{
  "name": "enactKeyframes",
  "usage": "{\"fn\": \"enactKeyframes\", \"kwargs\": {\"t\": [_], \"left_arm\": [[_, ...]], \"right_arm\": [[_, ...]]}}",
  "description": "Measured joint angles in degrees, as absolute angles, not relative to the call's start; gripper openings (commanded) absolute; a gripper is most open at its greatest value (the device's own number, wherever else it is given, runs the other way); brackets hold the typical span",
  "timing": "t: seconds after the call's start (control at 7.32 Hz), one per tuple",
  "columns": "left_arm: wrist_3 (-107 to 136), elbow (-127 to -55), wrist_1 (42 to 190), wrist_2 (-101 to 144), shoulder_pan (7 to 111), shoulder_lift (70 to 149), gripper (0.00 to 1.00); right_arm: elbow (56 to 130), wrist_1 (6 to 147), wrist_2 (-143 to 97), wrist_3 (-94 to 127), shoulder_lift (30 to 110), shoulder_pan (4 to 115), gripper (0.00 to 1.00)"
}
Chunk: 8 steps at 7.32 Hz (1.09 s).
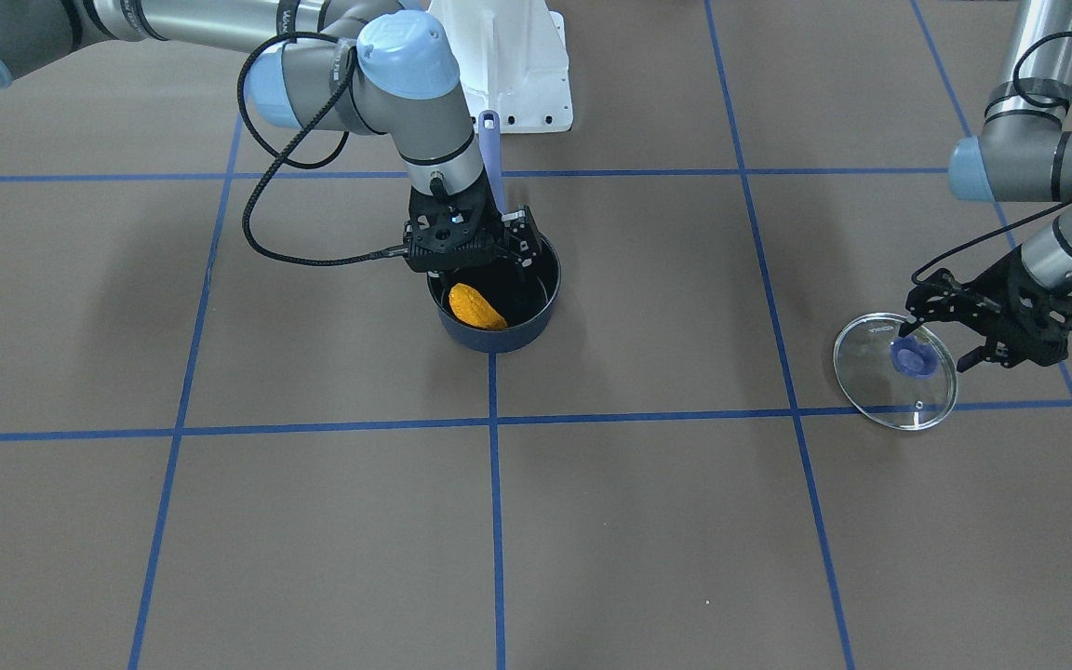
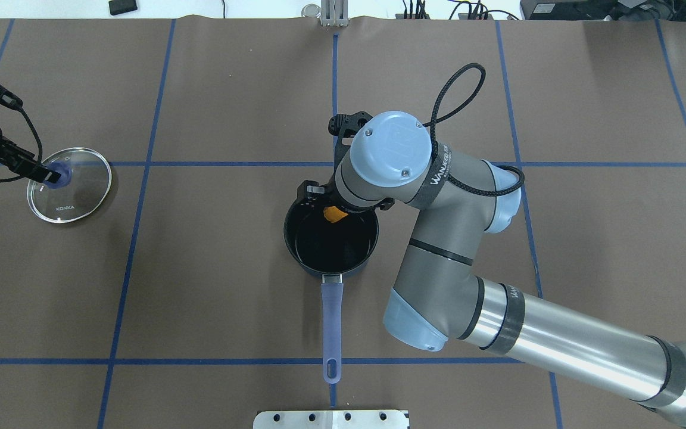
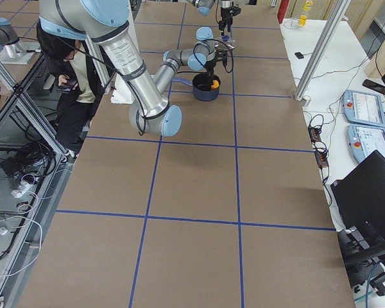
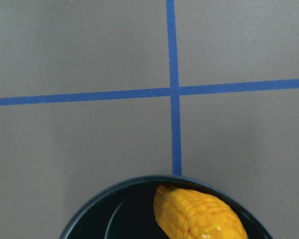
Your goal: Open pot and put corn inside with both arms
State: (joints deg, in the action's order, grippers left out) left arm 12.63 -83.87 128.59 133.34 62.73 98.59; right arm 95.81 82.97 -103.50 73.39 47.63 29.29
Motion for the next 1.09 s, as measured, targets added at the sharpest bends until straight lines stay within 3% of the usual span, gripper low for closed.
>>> {"fn": "enactKeyframes", "kwargs": {"t": [0.27, 0.68, 1.09], "left_arm": [[12.65, -83.95, 128.58, 133.78, 62.92, 98.66, 0.89], [12.66, -84.06, 128.08, 136.89, 65.77, 98.94, 0.95], [12.56, -83.74, 127.69, 141.62, 73.05, 98.91, 0.97]], "right_arm": [[103.61, 91.15, -104.97, 72.35, 47.98, 31.02, 1.00], [108.14, 96.75, -110.43, 67.47, 49.65, 38.56, 1.00], [112.50, 98.10, -118.57, 49.35, 60.75, 50.06, 1.00]]}}
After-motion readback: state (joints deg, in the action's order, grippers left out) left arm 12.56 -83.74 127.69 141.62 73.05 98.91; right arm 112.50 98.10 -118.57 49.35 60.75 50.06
